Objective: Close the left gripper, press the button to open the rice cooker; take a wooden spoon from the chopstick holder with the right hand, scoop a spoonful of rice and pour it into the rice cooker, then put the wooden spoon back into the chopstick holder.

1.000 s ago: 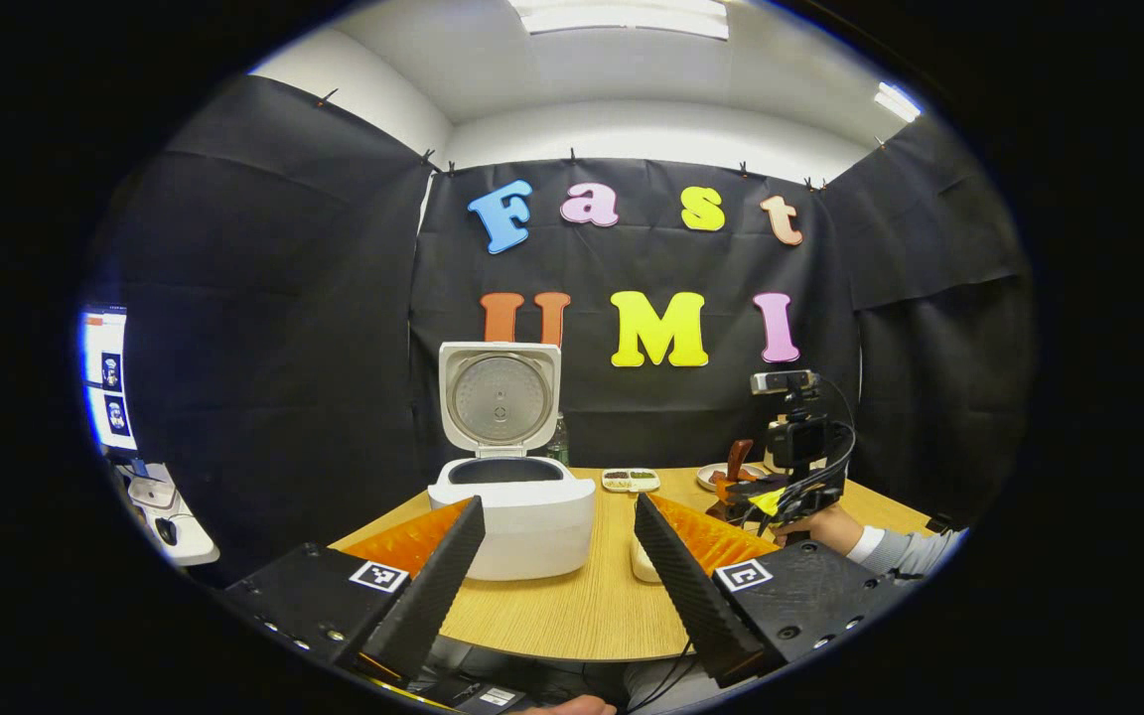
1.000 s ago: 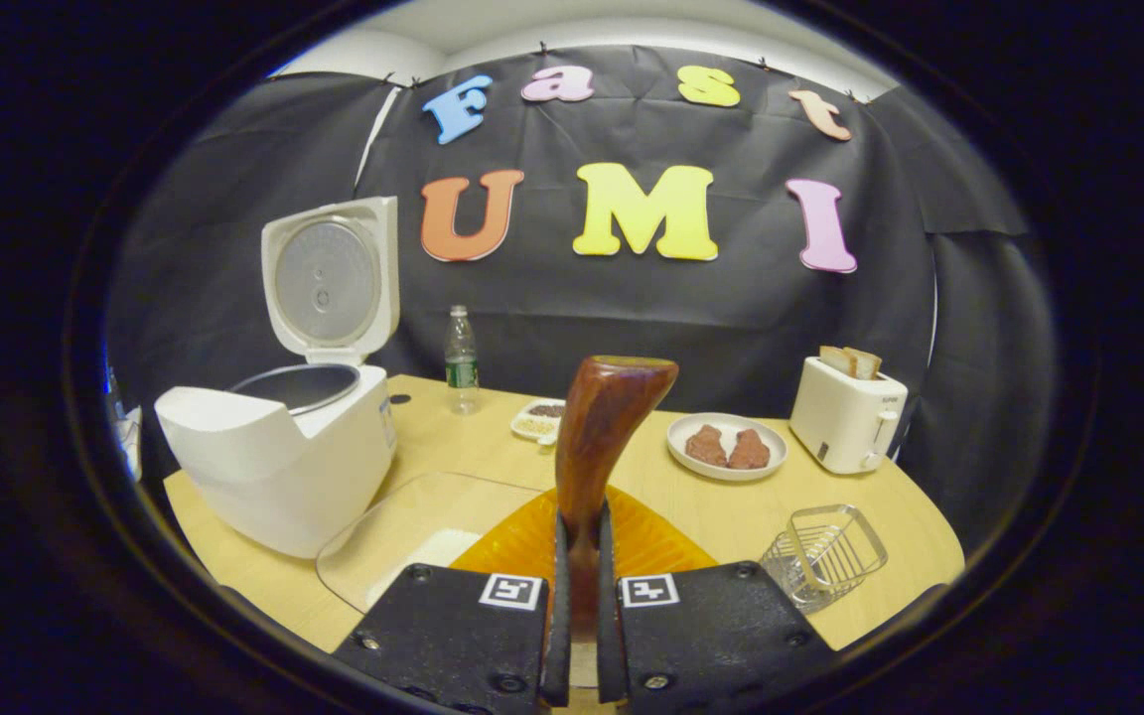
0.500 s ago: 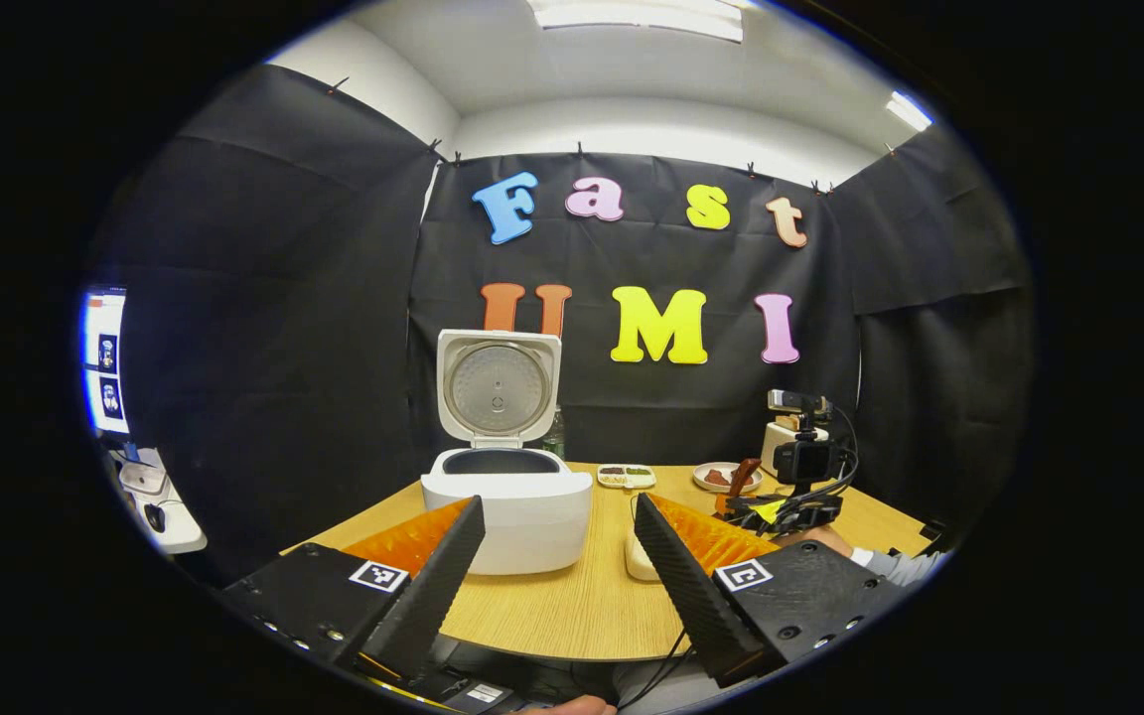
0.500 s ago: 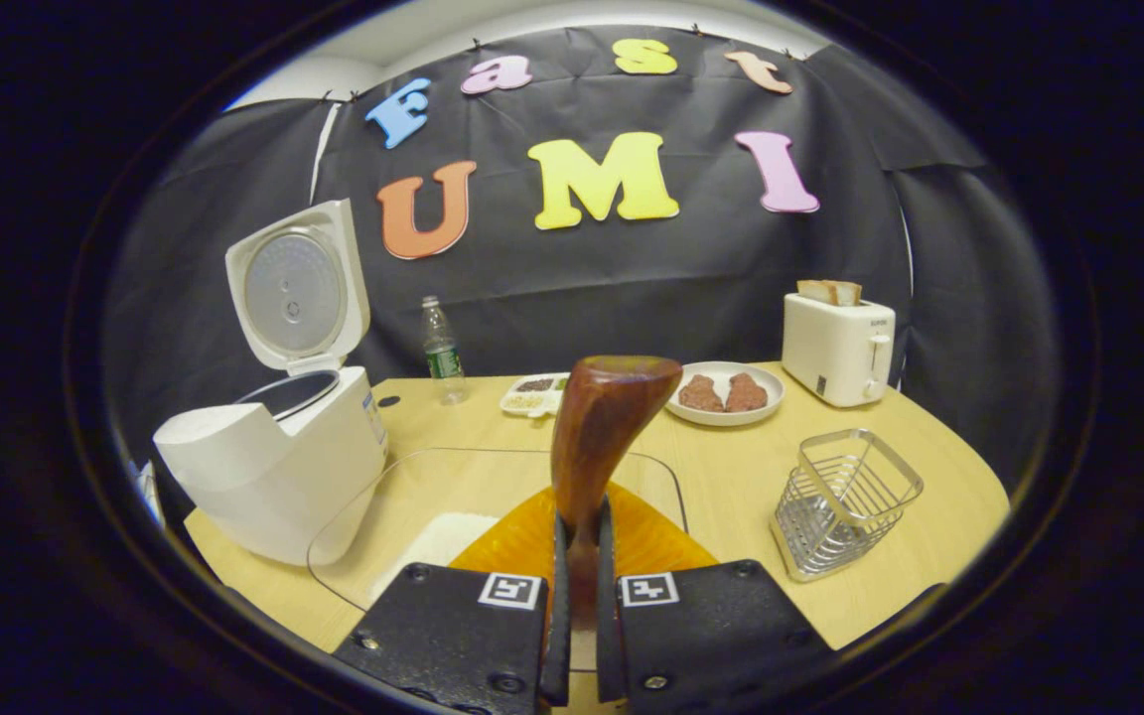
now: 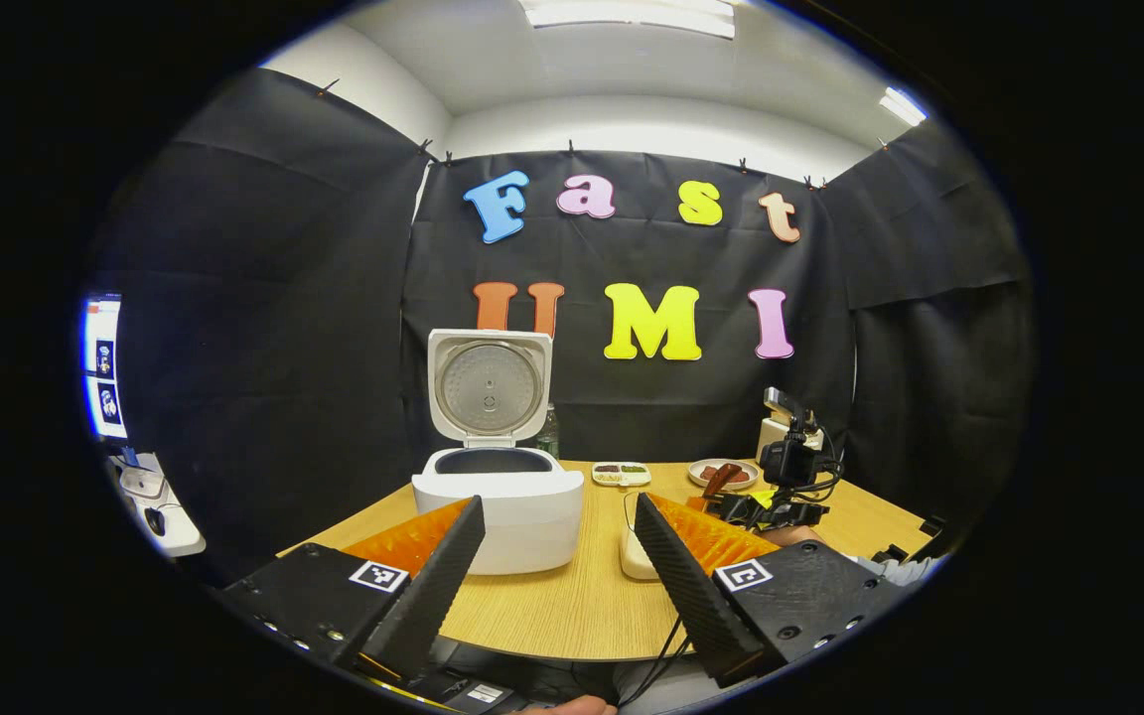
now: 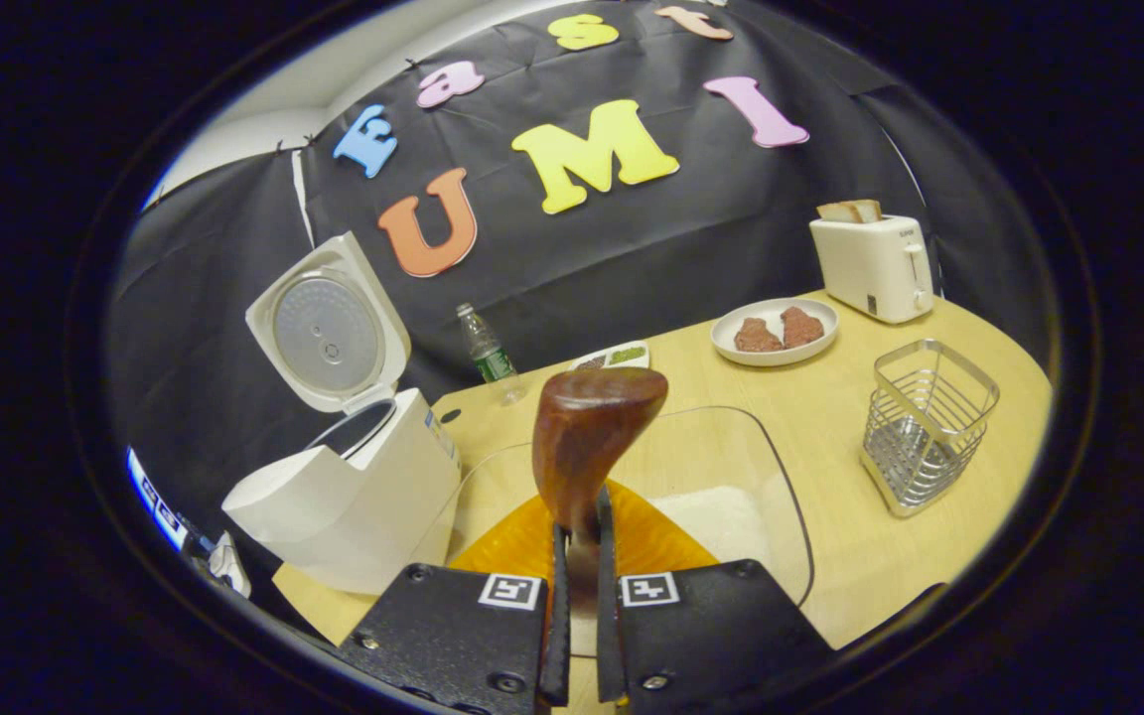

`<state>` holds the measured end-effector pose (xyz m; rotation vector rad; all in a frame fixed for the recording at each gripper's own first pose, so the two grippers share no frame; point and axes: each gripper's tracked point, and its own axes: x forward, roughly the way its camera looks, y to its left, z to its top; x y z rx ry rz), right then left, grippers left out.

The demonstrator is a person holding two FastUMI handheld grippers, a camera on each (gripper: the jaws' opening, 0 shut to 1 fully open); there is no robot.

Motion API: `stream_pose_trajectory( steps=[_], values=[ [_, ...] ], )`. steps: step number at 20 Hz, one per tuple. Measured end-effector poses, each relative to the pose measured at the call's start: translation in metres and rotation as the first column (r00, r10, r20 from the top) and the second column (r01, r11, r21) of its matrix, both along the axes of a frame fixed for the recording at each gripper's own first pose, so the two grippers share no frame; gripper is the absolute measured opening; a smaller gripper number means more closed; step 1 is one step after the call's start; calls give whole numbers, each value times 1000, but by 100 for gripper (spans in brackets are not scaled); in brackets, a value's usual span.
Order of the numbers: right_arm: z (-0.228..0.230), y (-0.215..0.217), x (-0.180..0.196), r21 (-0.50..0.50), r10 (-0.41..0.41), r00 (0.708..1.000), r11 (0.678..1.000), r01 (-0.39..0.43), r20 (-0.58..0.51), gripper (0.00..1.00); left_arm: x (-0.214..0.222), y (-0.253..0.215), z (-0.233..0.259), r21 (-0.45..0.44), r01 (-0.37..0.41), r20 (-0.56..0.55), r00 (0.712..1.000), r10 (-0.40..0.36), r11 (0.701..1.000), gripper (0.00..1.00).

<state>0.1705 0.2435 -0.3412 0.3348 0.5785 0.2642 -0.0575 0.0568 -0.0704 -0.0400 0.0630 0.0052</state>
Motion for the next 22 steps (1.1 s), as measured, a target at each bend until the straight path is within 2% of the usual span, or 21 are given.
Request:
stream_pose_trajectory(
  steps=[2,5,9,17,19,21,22],
  values=[
    [0,5,0,79,-5,999,997,8,-34,16,2,4,-2,-1,-5,-7,1000,5,1000,97],
    [5,25,-6,249,44,993,969,-15,-113,13,3,8,-6,-6,-15,-17,1000,15,1000,97],
    [6,16,-1,309,24,987,951,26,-156,11,2,14,-7,-3,-29,-22,999,29,1000,97],
    [24,-35,9,461,-86,979,872,163,-184,11,4,11,-10,7,-27,-31,999,27,1000,97],
    [32,-51,9,519,-111,975,832,197,-191,11,5,8,-11,11,-23,-36,999,24,1000,96],
    [37,-67,9,583,-134,965,775,243,-225,11,7,5,-13,11,-20,-40,999,21,1000,97],
    [37,-78,11,618,-160,955,733,284,-249,11,9,3,-14,10,-19,-43,999,19,1000,97]
  ],
)
